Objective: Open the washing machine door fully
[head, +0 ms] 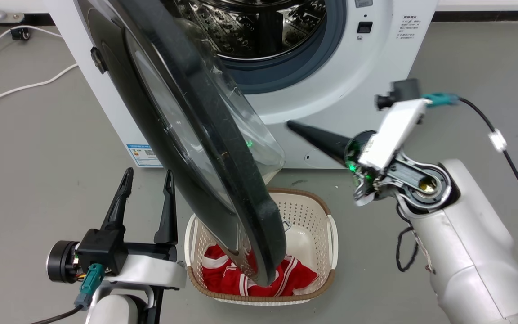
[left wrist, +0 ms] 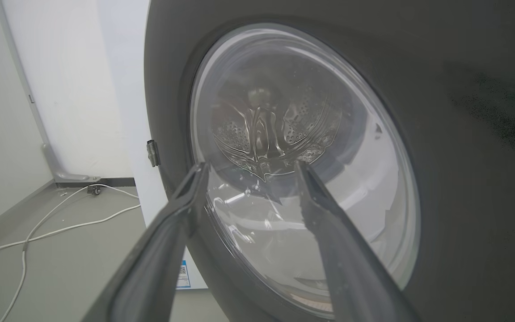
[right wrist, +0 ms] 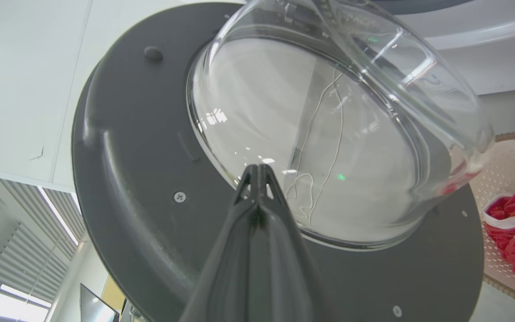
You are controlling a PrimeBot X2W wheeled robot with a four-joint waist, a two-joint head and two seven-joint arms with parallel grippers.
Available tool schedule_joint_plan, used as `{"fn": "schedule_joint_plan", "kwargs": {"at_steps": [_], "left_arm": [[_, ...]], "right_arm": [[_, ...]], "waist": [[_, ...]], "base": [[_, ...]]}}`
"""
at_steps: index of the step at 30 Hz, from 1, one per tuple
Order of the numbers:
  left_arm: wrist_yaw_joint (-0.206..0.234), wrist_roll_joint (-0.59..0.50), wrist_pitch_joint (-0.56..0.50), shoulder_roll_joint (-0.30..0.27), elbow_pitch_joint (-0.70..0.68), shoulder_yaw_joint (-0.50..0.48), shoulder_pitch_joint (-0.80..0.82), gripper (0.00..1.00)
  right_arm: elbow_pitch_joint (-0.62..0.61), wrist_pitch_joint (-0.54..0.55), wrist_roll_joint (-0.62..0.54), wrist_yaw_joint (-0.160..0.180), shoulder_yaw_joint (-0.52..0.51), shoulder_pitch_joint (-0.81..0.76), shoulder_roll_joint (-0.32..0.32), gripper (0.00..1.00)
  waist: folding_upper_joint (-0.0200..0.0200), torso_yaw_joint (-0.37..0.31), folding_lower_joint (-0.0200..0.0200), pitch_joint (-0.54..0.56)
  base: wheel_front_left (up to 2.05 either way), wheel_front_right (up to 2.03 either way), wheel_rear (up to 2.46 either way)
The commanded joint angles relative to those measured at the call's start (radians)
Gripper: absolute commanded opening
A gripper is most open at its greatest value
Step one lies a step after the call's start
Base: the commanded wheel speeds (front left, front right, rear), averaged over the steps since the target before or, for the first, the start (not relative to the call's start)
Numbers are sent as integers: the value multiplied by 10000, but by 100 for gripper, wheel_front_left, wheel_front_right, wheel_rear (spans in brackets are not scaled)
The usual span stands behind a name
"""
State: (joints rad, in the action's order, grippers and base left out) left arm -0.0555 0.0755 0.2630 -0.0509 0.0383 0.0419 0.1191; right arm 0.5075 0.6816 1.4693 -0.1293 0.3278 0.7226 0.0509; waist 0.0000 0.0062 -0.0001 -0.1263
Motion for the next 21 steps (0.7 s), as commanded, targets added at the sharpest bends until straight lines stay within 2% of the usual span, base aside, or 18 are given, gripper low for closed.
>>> {"fn": "schedule_joint_plan", "kwargs": {"at_steps": [1, 6, 12, 13, 14, 15, 16, 21], "left_arm": [[41, 69, 26, 7, 18, -11, -138, 100], [65, 31, 26, 7, 60, -92, -308, 100], [33, -74, 26, 7, 89, -250, -539, 100], [21, -101, 26, 7, 87, -275, -574, 100], [9, -113, 26, 7, 80, -304, -583, 100], [-6, -118, 26, 7, 80, -323, -601, 100], [-20, -141, 26, 7, 73, -348, -629, 100], [-61, -201, 26, 7, 89, -439, -697, 100]], "right_arm": [[173, -881, -125, -25, -372, -316, -17, 0], [446, -2479, -122, -25, -1252, -985, -8, 0], [123, -3463, 75, -25, -2092, -2318, 169, 0], [12, -3646, -5, -25, -2176, -2563, 217, 18], [-135, -3902, -58, -25, -2286, -2808, 218, 44], [-268, -4089, -52, -25, -2381, -3061, 203, 85], [-449, -4274, -134, -25, -2428, -3309, 198, 100], [-1294, -5644, -938, -25, -2738, -4428, 249, 100]], "waist": [[0, -22, 1, 75], [0, -104, 1, 279], [0, -200, 1, 561], [0, -215, 1, 595], [0, -228, 1, 618], [0, -242, 1, 658], [0, -256, 1, 670], [0, -309, 1, 748]], "base": [[0, 0, 0], [0, 0, 0], [0, 0, 0], [0, 0, 0], [0, 0, 0], [0, 0, 0], [0, 0, 0], [0, 0, 0]]}}
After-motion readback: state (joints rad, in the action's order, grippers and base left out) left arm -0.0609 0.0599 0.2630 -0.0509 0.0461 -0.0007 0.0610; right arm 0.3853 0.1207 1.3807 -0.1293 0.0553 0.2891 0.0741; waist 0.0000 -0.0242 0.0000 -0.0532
